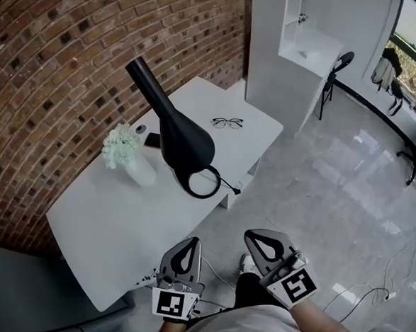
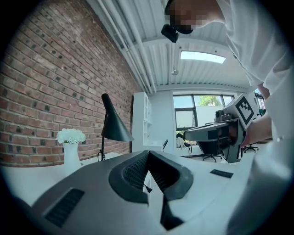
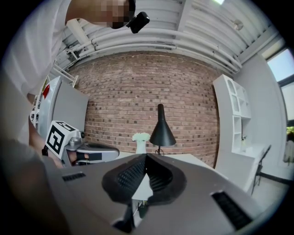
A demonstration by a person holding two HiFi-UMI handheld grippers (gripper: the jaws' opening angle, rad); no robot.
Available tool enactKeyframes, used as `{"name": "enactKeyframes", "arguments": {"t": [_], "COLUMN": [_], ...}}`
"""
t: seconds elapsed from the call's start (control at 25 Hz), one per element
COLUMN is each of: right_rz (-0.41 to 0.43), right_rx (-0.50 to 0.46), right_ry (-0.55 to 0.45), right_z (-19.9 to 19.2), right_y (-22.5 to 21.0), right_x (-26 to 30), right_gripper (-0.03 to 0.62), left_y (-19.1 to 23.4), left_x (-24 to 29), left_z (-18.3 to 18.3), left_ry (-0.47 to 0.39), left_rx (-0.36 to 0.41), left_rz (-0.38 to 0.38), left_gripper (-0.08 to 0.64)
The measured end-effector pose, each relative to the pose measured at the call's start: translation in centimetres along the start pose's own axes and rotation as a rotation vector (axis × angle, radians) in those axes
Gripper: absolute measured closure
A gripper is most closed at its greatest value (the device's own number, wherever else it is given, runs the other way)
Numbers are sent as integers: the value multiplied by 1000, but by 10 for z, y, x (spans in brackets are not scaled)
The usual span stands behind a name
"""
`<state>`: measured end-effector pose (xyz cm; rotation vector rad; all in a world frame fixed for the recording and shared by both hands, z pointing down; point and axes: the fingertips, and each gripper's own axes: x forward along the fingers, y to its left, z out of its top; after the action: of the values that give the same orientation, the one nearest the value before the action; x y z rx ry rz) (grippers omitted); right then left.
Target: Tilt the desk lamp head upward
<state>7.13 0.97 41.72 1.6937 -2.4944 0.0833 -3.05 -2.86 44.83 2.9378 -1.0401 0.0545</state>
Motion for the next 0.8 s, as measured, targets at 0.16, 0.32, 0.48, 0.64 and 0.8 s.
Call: {"name": "enactKeyframes", "arguments": {"t": [0.16,0.32,0.48,0.64,0.8], "right_rz": [49,110,180,225,284], "right_rx": [20,33,50,59,59], "right_ry": [-4,-6,9,10,-12], "right_z": [-2,-4,-12,-16,-13], "right_y": [-30,-59,-86,-111,-117], "right_x": [16,33,49,62,76], "right_gripper": [577,577,577,577,577], "left_y": [0,3,6,5,10], "left_x": [28,56,76,89,90], "left_z": [-1,2,1,2,1], "left_ry": [35,51,78,109,136], "left_rx": [-4,-4,-5,4,5], "left_rz": [41,96,174,228,288], "left_gripper": [554,554,554,554,554]}}
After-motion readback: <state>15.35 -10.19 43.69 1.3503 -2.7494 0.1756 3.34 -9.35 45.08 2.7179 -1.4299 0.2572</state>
